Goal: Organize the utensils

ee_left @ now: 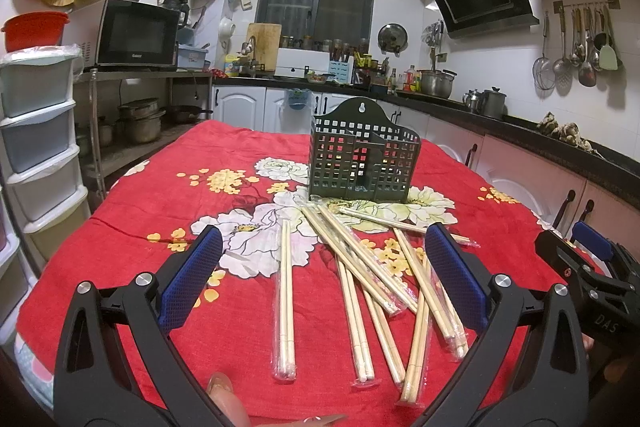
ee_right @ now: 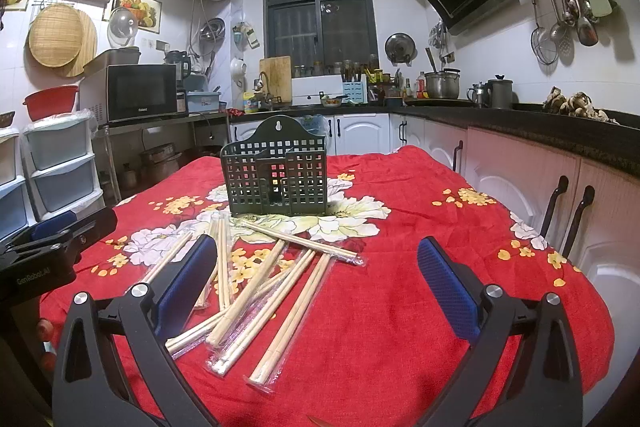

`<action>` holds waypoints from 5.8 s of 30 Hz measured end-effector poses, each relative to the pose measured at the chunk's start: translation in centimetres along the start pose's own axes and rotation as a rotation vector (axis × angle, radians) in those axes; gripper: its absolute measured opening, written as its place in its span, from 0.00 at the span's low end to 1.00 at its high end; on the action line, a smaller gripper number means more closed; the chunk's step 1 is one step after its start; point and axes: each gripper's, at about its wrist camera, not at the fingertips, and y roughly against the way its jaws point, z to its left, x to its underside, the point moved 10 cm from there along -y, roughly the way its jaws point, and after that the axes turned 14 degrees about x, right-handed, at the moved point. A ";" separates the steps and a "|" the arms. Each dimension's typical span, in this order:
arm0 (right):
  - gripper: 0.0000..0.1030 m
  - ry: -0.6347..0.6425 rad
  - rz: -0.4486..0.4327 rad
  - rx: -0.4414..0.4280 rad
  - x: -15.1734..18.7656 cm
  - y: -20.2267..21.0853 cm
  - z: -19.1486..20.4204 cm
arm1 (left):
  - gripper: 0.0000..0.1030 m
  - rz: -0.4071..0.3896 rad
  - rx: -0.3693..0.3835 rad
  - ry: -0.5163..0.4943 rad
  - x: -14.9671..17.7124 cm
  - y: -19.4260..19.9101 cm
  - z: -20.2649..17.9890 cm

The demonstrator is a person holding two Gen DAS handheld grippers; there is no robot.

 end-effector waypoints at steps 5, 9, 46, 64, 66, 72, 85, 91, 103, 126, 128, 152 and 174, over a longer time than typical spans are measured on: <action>0.94 0.000 -0.002 -0.001 -0.1 0.1 0.0 | 0.91 0.002 -0.001 0.003 0.0 -0.1 0.5; 0.94 0.004 0.002 -0.005 0.0 0.0 0.2 | 0.91 0.002 -0.004 0.003 0.0 -0.1 0.6; 0.86 0.297 0.245 -0.252 -5.2 -13.3 10.0 | 0.90 0.272 0.047 0.133 -3.8 -8.7 8.9; 0.36 0.502 0.578 -0.409 1.6 -21.1 15.4 | 0.29 0.637 0.218 0.311 3.8 -16.8 9.8; 0.35 0.513 0.599 -0.428 2.0 -21.7 16.3 | 0.28 0.652 0.219 0.321 4.1 -17.3 10.0; 0.34 0.562 0.673 -0.449 3.6 -23.4 17.7 | 0.23 0.694 0.239 0.353 4.6 -18.7 10.4; 0.11 0.499 0.720 -0.485 3.4 -24.8 17.6 | 0.07 0.710 0.270 0.283 5.0 -20.0 11.1; 0.09 0.400 0.663 -0.516 -0.2 -23.4 15.5 | 0.04 0.677 0.294 0.300 3.7 -19.5 11.7; 0.07 0.220 0.430 -0.522 -10.4 -19.4 10.5 | 0.02 0.431 0.406 0.202 -7.3 -17.3 7.5; 0.07 0.006 -0.102 -0.302 -26.6 -21.8 4.9 | 0.02 0.063 0.410 0.026 -26.9 -19.6 1.3; 0.07 -0.013 -0.117 -0.283 -27.3 -22.8 4.5 | 0.02 0.053 0.381 0.012 -27.7 -20.1 1.7; 0.09 -0.034 -0.079 -0.132 -21.6 -29.3 4.6 | 0.02 0.058 0.252 -0.014 -21.2 -24.6 5.0; 0.53 0.004 -0.022 -0.094 -17.7 -26.1 3.0 | 0.72 0.050 0.235 0.038 -19.5 -22.4 6.4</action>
